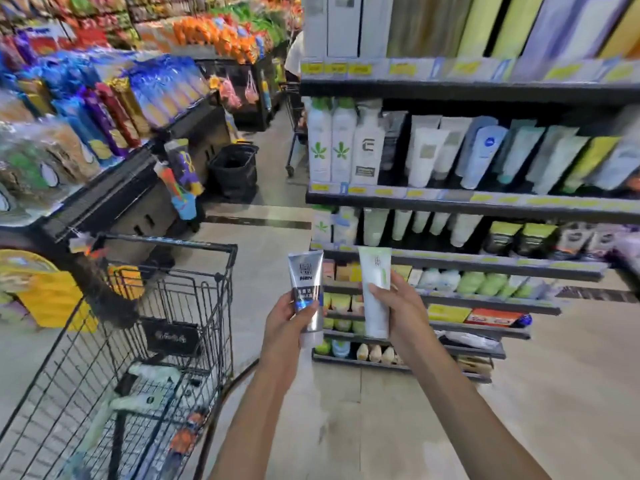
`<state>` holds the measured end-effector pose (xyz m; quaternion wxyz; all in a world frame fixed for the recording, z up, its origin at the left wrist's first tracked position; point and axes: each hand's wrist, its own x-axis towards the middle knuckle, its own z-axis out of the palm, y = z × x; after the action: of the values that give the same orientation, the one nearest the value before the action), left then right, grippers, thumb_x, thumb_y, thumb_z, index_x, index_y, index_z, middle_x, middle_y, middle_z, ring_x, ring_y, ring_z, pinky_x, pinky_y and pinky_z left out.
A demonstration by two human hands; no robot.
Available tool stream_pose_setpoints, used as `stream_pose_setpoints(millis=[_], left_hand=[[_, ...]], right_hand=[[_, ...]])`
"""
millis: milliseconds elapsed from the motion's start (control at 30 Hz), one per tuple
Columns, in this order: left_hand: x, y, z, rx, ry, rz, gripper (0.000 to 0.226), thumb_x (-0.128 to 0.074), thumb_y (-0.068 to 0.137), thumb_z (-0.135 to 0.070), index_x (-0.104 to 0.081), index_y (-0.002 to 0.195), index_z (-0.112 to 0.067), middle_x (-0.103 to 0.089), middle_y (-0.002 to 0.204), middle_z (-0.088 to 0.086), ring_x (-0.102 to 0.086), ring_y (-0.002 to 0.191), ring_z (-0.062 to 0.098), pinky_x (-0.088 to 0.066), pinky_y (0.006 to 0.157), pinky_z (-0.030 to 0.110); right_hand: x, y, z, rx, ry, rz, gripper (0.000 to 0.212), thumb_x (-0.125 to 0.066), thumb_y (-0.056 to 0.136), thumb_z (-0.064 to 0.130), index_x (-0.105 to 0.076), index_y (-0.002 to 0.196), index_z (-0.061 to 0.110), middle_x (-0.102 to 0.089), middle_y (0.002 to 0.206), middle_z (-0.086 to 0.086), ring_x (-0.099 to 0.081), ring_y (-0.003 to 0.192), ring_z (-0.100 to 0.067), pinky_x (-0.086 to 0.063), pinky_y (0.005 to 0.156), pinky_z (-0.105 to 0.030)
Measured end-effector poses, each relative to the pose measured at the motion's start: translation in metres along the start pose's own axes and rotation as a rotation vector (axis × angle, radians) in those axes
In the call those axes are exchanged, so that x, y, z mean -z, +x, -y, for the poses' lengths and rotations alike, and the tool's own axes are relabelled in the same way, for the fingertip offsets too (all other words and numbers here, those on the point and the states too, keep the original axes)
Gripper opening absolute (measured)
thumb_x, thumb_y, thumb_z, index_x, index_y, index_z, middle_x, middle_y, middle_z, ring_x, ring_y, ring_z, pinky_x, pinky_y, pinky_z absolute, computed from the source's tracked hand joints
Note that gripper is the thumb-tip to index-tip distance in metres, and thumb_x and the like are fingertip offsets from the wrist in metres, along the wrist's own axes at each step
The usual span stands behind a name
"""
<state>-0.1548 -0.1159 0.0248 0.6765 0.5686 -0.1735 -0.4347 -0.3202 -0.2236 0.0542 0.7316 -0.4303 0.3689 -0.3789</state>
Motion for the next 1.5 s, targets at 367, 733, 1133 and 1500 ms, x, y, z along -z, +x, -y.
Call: stream_pose_setpoints(millis=[367, 733, 1133, 1500], left_hand=[[-0.141, 0.001, 0.021, -0.087, 0.108, 0.098, 0.051, -0.079, 0.082, 0.0, -0.064, 0.127, -0.02, -0.076, 0.112, 0.002, -0.071, 0.105, 0.023, -0.056, 0.094, 0.042], [-0.212, 0.082, -0.015, -0.254, 0.163, 0.036, 0.051, -0.079, 0.085, -0.004, -0.059, 0.117, -0.037, -0.072, 0.114, -0.012, -0.069, 0.106, 0.005, -0.055, 0.092, 0.025], [-0.262, 0.181, -0.086, -0.385, 0.373, 0.149, 0.12, -0.08, 0.076, 0.01, -0.013, 0.154, -0.053, -0.049, 0.145, -0.005, -0.063, 0.114, 0.009, -0.061, 0.09, 0.04], [-0.278, 0.214, -0.128, -0.414, 0.545, 0.143, 0.085, -0.086, 0.076, -0.004, -0.038, 0.131, -0.046, -0.062, 0.107, 0.01, -0.069, 0.093, 0.03, -0.06, 0.084, 0.055]], right_hand=[[0.125, -0.003, 0.057, 0.069, -0.001, -0.079, 0.04, -0.07, 0.091, -0.002, -0.063, 0.124, 0.018, -0.078, 0.093, -0.003, -0.071, 0.08, -0.02, -0.058, 0.069, -0.036], [0.155, 0.064, 0.083, 0.083, -0.068, -0.06, 0.047, -0.074, 0.091, 0.007, -0.062, 0.134, 0.02, -0.074, 0.117, -0.014, -0.072, 0.093, -0.027, -0.057, 0.081, -0.044], [0.165, 0.147, 0.129, 0.141, -0.09, -0.043, 0.045, -0.072, 0.092, 0.003, -0.061, 0.132, 0.019, -0.073, 0.12, -0.016, -0.073, 0.094, -0.031, -0.057, 0.082, -0.042], [0.172, 0.202, 0.163, 0.162, -0.07, 0.029, 0.042, -0.071, 0.091, -0.002, -0.063, 0.128, 0.014, -0.075, 0.109, -0.015, -0.074, 0.088, -0.028, -0.062, 0.077, -0.036]])
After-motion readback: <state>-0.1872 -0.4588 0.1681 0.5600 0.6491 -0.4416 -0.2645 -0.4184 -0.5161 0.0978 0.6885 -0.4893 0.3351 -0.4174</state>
